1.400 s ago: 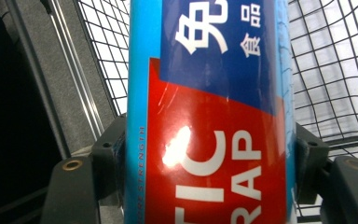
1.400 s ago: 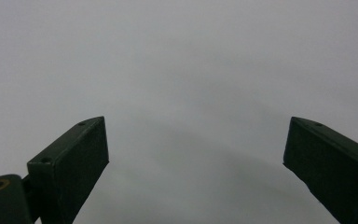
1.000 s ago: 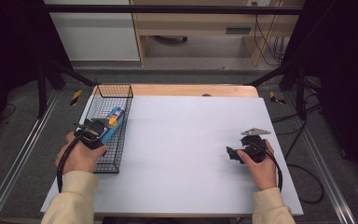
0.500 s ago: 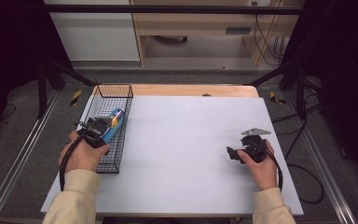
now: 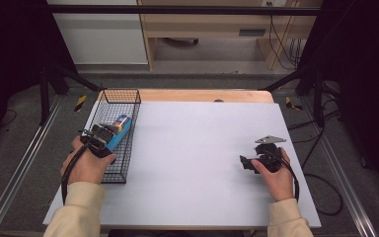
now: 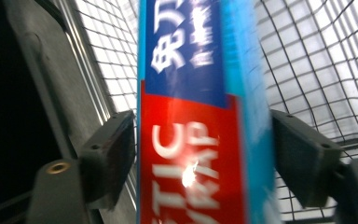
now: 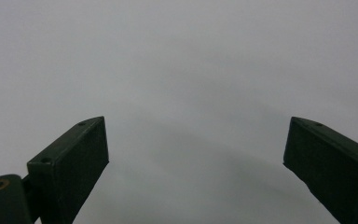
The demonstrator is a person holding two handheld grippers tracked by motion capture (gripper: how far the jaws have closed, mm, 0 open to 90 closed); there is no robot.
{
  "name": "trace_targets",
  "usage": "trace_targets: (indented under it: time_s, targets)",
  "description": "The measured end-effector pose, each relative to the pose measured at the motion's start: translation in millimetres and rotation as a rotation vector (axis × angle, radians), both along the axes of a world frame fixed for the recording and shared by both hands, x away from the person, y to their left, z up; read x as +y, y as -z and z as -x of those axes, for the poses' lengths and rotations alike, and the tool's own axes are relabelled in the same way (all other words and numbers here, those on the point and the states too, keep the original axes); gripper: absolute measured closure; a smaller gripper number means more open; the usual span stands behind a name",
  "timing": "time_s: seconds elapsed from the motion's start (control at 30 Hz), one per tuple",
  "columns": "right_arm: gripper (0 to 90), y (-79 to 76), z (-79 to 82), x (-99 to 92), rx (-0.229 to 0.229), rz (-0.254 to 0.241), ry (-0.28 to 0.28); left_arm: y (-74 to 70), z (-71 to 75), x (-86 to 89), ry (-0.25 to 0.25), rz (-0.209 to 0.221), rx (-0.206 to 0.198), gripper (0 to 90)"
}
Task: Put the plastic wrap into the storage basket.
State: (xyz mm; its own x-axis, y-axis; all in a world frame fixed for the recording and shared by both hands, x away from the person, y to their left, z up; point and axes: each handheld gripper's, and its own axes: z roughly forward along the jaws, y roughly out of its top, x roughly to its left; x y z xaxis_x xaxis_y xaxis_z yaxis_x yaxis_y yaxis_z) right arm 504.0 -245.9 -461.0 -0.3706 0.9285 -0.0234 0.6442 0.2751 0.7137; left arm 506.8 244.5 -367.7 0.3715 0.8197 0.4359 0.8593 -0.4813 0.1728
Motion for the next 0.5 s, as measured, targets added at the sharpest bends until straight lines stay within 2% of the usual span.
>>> trace_targets:
  time_s: [0.1, 0.17, 0.23, 0.33, 0.4, 0.5]
  targets:
    - [6.8, -0.3, 0.4, -0.2, -0.003, 0.003, 0.002, -9.5, 7.4, -1.3, 0.017, 0.03, -0.06, 16.1]
    - [6.8, -0.2, 0.4, -0.1, -0.004, 0.006, 0.001, -16.3, 13.3, -6.2, 0.041, 0.057, -0.102, 13.7]
    - [6.7, -0.3, 0.7, 0.0, -0.005, 0.008, -0.001, -21.6, 18.3, -11.4, 0.073, 0.065, -0.141, 11.9]
    - [6.7, -1.0, 1.1, 0.7, -0.007, 0.01, 0.001, -29.7, 25.2, -18.7, 0.112, 0.102, -0.18, 10.3]
    - [6.4, -1.1, 1.4, 1.0, -0.007, 0.016, 0.003, -35.5, 30.0, -22.9, 0.138, 0.143, -0.219, 9.9]
    - [6.2, -1.3, 2.0, 1.5, -0.013, 0.024, 0.004, -42.7, 35.6, -30.0, 0.191, 0.193, -0.256, 8.7]
